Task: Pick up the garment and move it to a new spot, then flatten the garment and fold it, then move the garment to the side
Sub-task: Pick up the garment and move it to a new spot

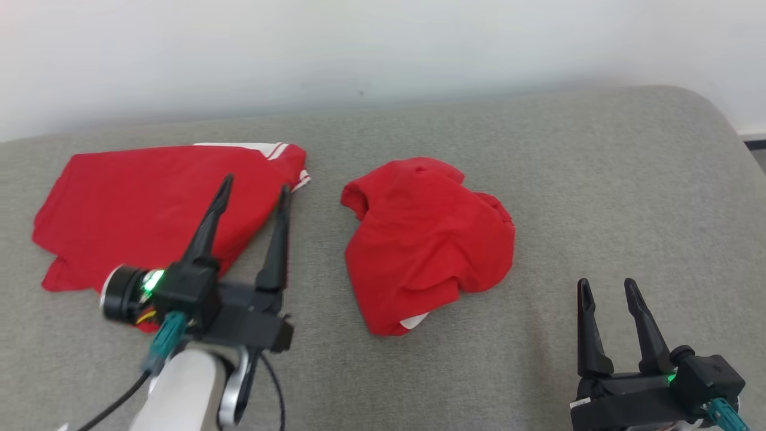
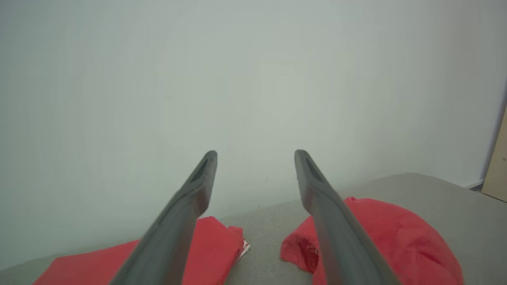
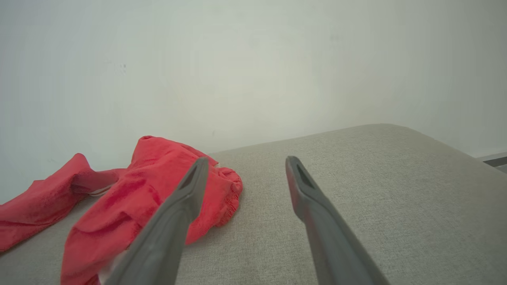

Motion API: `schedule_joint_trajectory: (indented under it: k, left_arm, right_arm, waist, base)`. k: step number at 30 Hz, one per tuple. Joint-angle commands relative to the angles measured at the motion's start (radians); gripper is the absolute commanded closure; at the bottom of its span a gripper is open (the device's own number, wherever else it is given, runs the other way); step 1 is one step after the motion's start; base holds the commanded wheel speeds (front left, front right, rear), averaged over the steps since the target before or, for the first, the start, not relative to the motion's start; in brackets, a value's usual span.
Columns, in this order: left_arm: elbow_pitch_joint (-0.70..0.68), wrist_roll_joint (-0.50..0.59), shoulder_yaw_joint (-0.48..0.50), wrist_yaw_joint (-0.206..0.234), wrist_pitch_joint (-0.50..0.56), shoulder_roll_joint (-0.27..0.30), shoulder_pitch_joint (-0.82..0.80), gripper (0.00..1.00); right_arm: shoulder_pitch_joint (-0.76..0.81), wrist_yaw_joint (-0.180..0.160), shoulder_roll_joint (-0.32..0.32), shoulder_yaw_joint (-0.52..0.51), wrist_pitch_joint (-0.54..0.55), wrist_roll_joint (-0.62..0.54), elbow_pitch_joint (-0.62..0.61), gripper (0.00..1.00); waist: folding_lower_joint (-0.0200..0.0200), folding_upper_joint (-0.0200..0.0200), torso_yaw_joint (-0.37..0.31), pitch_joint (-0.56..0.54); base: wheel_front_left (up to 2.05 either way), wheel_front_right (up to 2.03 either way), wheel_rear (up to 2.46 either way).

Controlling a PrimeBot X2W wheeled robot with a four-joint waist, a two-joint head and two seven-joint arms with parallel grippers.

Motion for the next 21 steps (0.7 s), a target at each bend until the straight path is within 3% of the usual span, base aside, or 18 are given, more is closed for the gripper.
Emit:
schedule_joint_trajectory:
  k: [1,14,21]
  left_arm:
    - [-0.017,0.013,0.017,0.007,-0.003,0.008,0.036,0.00]
    - [-0.072,0.042,0.187,0.000,-0.003,0.036,0.291,0.00]
    - [-0.085,0.066,0.241,0.009,-0.003,-0.001,0.399,0.00]
  right_arm:
    - [0.012,-0.002,0.003,0.001,0.000,-0.005,0.000,0.00]
    - [0.048,-0.002,0.003,-0.001,0.000,-0.023,0.002,0.00]
    - [0.067,-0.002,0.003,0.010,0.000,-0.026,0.010,0.00]
  waist:
    - [0.0001,0.0000,0.029,-0.022]
    - [0.0001,0.0000,0.066,-0.067]
    - [0.0001,0.0000,0.078,-0.089]
  base:
    - [0.00,0.00,0.00]
    - [0.00,0.00,0.00]
    - [0.00,0.00,0.00]
